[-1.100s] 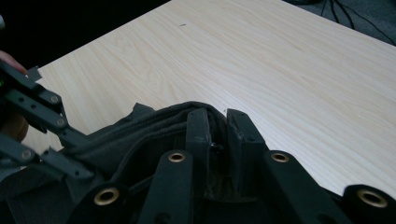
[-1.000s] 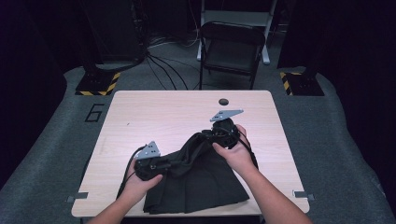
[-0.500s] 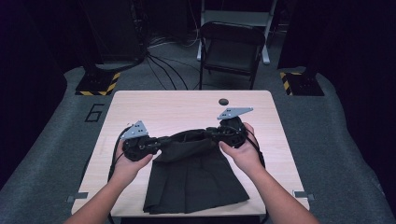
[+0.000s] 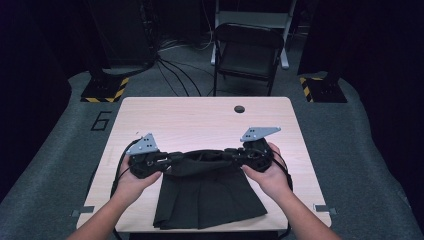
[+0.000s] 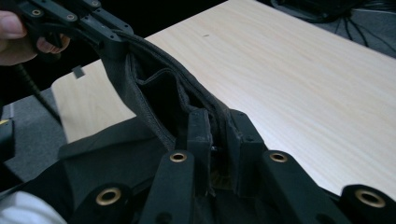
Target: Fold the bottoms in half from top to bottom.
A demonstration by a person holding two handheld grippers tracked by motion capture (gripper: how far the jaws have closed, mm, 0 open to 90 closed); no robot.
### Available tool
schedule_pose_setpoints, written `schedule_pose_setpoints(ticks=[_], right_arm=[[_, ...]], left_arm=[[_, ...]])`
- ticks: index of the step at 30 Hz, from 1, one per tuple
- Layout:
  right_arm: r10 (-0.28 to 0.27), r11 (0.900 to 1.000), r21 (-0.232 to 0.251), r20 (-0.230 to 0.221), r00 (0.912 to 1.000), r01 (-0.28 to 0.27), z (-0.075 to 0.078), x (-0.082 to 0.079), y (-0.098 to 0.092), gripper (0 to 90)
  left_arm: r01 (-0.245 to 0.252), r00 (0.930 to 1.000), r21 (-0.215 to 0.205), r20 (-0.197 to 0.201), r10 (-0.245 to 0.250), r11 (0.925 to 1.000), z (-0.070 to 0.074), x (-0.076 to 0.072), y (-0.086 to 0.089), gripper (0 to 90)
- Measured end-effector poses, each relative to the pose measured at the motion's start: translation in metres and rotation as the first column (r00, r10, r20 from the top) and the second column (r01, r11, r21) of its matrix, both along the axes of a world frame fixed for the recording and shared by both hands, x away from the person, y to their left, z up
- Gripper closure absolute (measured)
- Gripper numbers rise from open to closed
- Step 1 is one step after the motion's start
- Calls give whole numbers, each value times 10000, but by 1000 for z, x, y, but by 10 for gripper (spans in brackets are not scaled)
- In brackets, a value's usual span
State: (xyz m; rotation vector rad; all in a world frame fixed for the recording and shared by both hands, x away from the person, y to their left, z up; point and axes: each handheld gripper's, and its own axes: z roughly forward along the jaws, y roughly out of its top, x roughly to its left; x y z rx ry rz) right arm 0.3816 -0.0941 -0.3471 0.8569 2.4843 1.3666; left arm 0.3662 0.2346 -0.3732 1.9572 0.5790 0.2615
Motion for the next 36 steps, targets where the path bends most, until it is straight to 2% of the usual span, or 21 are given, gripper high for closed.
schedule_pose_setpoints(ticks=[5, 8, 9, 13, 19, 25, 28, 36], right_arm=[[259, 9996, -71, -171, 9995, -260, -10, -16, -5, 802], [398, 9991, -135, -239, 9989, -402, -16, -26, -9, 802], [455, 9988, -167, -252, 9986, -460, -18, -28, -9, 802], [560, 9977, -352, -355, 9978, -573, -29, -38, -11, 802], [567, 9965, -576, -728, 9957, -609, -51, -44, -12, 802], [485, 9965, -620, -1218, 9914, -564, -73, -51, -15, 801], [526, 9954, -725, -1330, 9897, -627, -83, -54, -15, 801], [646, 9864, -1399, -1512, 9864, -861, -102, -65, -12, 799]], left_arm=[[405, 9988, 4, -268, -405, 9992, -8, -16, -2, 828], [569, 9981, 8, -246, -569, 9984, -13, -23, -3, 828], [666, 9973, -3, -297, -666, 9978, -19, -31, -5, 828], [808, 9951, -129, -556, -814, 9966, -35, -40, -6, 828], [851, 9909, -141, -1034, -862, 9963, -57, -44, -9, 828], [1224, 9839, 270, -1341, -1177, 9921, -76, -49, -13, 827], [1274, 9795, 221, -1601, -1222, 9916, -84, -50, -14, 827], [1519, 9681, 384, -2070, -1408, 9877, -98, -58, -18, 819]])
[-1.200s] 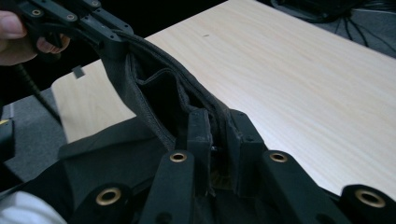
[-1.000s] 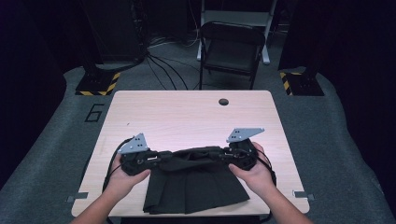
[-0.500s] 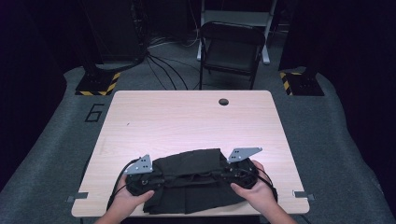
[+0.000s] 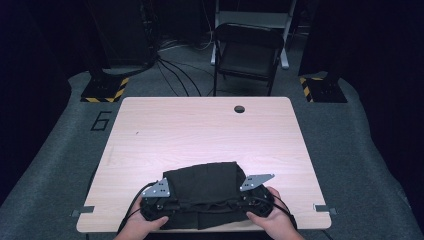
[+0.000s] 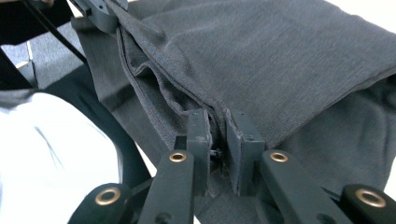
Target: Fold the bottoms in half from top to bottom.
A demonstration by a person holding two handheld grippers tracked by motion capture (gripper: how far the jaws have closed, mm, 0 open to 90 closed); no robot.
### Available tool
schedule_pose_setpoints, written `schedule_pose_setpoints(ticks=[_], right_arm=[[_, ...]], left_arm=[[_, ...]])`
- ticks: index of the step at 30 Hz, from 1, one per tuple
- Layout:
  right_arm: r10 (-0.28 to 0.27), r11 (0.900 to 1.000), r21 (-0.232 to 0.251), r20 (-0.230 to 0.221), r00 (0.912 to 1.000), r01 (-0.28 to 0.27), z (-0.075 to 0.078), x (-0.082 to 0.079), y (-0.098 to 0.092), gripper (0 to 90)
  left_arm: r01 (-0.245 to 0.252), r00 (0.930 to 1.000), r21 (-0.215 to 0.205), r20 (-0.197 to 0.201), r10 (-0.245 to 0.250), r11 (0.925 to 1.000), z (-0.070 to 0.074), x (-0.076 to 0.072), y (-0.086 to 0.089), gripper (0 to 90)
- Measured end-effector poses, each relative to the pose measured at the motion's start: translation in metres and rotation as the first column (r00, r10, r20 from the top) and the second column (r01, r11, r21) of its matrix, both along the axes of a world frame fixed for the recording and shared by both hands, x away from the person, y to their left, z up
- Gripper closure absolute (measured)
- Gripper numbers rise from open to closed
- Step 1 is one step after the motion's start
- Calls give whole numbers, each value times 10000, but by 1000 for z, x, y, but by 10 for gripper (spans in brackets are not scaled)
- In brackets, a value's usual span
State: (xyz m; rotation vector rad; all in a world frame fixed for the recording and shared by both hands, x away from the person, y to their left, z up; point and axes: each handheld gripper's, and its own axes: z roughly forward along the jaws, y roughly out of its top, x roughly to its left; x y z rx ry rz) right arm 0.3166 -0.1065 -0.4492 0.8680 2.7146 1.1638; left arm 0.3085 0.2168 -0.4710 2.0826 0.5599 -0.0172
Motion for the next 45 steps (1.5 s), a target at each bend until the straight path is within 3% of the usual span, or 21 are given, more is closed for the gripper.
schedule_pose_setpoints(ticks=[4, 8, 10, 14, 15, 19, 22, 24, 29, 32, 34, 35, 36, 45], right_arm=[[-29, 10000, -80, 12, 10000, 29, -7, -3, -1, 794], [-212, 9997, 99, 69, 9998, 211, -6, -5, -3, 780], [-29, 10000, 94, 69, 10000, 28, -5, -4, -6, 770], [-5, 9989, 470, -204, 9998, 15, -1, -7, -10, 676], [-74, 9981, 609, -129, 9999, 82, 2, -8, -12, 651], [-72, 9928, 1192, -106, 9999, 84, 13, -5, -16, 627], [-244, 9928, 1178, 93, 9997, 231, 17, 4, -13, 595], [-430, 9920, 1190, 148, 9990, 410, 17, 11, -9, 568], [-540, 9959, 746, 402, 9977, 509, 6, 34, 2, 528], [-626, 9974, 383, 338, 9975, 613, -5, 43, 8, 491], [-637, 9975, 340, 328, 9974, 626, -7, 44, 10, 484], [-600, 9982, 89, 347, 9976, 597, -15, 45, 12, 480], [-616, 9981, 61, 380, 9974, 614, -18, 45, 12, 478], [-599, 9971, -450, 411, 9974, 618, -42, 39, 13, 455]], left_arm=[[19, 9999, -233, -109, -21, 9997, 2, 1, 1, 752], [-185, 9997, -705, -170, 173, 9973, 7, 6, 8, 606], [-343, 9994, -656, -69, 339, 9973, 11, 7, 11, 534], [-541, 9984, -559, 102, 548, 9970, 16, 11, 16, 491], [-783, 9968, -595, 109, 791, 9952, 18, 13, 18, 485], [-1033, 9944, -698, 129, 1045, 9922, 22, 17, 21, 469], [-1333, 9902, -488, 363, 1351, 9899, 22, 24, 21, 449], [-1644, 9860, -508, 211, 1656, 9851, 19, 31, 19, 431], [-1989, 9798, 27, 205, 1988, 9800, 7, 47, 13, 399], [-2124, 9772, 234, 94, 2122, 9769, -3, 53, 11, 389], [-2138, 9769, 340, 121, 2135, 9763, -8, 55, 10, 388], [-2111, 9775, 600, 124, 2108, 9756, -14, 56, 11, 388], [-2245, 9745, 495, 119, 2242, 9732, -17, 56, 10, 389], [-2370, 9715, 526, 191, 2363, 9701, -26, 52, 16, 390]])
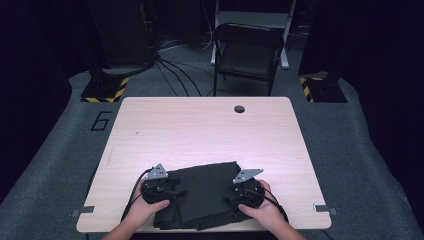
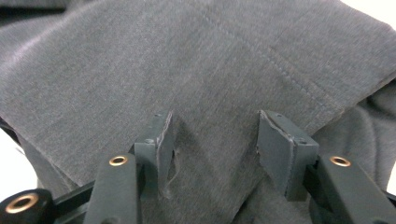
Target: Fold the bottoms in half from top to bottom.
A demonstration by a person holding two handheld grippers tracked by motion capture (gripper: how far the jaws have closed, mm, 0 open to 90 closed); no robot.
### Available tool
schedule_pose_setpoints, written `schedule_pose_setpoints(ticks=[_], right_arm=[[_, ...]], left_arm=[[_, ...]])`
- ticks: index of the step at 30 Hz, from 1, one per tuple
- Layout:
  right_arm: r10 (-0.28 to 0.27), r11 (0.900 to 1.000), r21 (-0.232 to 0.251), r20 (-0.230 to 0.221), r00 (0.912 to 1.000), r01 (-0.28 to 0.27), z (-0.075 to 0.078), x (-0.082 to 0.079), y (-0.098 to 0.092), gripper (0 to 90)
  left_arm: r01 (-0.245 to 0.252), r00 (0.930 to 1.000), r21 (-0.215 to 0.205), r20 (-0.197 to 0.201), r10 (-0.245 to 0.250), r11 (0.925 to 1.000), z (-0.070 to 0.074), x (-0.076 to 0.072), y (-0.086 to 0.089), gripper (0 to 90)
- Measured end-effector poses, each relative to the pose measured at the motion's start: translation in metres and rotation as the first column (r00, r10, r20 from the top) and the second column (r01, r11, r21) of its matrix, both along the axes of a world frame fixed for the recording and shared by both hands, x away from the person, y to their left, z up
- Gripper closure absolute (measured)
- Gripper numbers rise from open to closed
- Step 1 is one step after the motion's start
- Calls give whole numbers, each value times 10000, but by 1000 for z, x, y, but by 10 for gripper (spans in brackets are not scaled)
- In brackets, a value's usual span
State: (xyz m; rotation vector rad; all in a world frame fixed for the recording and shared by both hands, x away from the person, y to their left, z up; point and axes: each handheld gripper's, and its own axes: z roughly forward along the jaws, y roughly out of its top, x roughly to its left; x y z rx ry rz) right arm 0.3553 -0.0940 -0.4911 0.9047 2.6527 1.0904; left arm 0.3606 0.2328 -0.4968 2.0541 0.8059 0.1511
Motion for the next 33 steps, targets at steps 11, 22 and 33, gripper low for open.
schedule_pose_setpoints(ticks=[11, 22, 33], right_arm=[[-98, 9999, -58, 251, 9996, 99, -10, -5, 0, 455], [-141, 9998, -118, 208, 9997, 144, -8, -6, -1, 456], [-271, 9993, -246, 311, 9991, 279, -10, -4, 1, 449]], left_arm=[[-159, 9998, -50, -85, 159, 9999, -5, -1, 3, 392], [-1200, 9921, 119, -356, 1203, 9927, -6, -3, 11, 366], [-1268, 9912, 457, -317, 1283, 9909, -13, 5, 7, 352]])
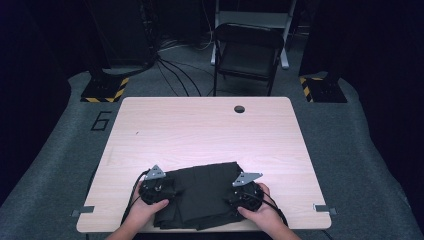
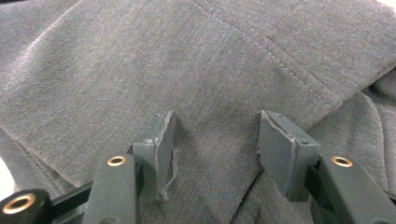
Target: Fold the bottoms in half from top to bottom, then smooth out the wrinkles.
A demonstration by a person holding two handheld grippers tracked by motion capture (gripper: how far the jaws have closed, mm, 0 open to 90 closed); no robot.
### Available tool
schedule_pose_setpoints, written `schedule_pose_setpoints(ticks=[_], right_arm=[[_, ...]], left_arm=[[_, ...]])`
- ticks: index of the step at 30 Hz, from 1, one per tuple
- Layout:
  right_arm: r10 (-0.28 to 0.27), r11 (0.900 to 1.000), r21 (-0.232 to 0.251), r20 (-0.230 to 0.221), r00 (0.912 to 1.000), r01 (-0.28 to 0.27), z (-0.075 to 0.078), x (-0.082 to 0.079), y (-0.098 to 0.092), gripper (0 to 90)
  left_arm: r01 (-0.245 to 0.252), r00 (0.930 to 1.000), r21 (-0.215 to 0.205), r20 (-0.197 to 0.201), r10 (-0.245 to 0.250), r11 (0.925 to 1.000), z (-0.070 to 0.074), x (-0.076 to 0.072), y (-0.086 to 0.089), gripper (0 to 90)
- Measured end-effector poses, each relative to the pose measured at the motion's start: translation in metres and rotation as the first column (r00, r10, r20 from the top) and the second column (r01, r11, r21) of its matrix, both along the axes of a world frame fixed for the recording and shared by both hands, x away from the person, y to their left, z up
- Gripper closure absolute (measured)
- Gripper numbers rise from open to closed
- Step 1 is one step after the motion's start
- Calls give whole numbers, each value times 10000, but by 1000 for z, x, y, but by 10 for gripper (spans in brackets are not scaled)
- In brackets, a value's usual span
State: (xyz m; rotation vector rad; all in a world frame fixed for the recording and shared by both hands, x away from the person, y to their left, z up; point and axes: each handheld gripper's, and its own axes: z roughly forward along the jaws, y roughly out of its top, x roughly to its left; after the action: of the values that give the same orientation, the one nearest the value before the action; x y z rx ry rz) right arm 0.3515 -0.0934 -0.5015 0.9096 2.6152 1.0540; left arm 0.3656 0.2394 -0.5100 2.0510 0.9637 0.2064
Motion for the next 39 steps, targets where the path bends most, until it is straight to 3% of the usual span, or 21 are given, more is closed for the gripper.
schedule_pose_setpoints(ticks=[5, 11, 19, 25, 29, 32, 37, 39], right_arm=[[-323, 9995, -49, -17, 9995, 322, 1, 10, 5, 449], [-483, 9987, -134, -34, 9988, 482, 2, 21, 8, 445], [-984, 9947, 278, -93, 9951, 986, 1, 43, 11, 435], [-1199, 9924, 253, -67, 9928, 1200, 1, 54, 15, 424], [-1339, 9906, 284, 9, 9910, 1338, 1, 60, 16, 423], [-1539, 9874, 358, -109, 9880, 1542, 1, 64, 17, 419], [-1516, 9879, 346, 177, 9883, 1510, 0, 70, 19, 411], [-1605, 9864, 380, 86, 9870, 1601, -1, 70, 20, 408]], left_arm=[[-341, 9994, 42, -79, 341, 9994, 0, 15, 1, 344], [-371, 9993, -12, -4, 371, 9993, -1, 28, 4, 342], [-747, 9972, 81, 112, 746, 9972, 0, 56, 1, 343], [-956, 9954, 108, 110, 954, 9954, 0, 72, 1, 352], [-1014, 9947, 184, 190, 1010, 9947, 0, 77, 0, 352], [-1308, 9912, -150, 188, 1310, 9913, -3, 83, 1, 348], [-1424, 9893, 45, 314, 1422, 9898, -1, 88, 1, 345], [-1410, 9897, 39, 265, 1409, 9900, -1, 89, 1, 344]])
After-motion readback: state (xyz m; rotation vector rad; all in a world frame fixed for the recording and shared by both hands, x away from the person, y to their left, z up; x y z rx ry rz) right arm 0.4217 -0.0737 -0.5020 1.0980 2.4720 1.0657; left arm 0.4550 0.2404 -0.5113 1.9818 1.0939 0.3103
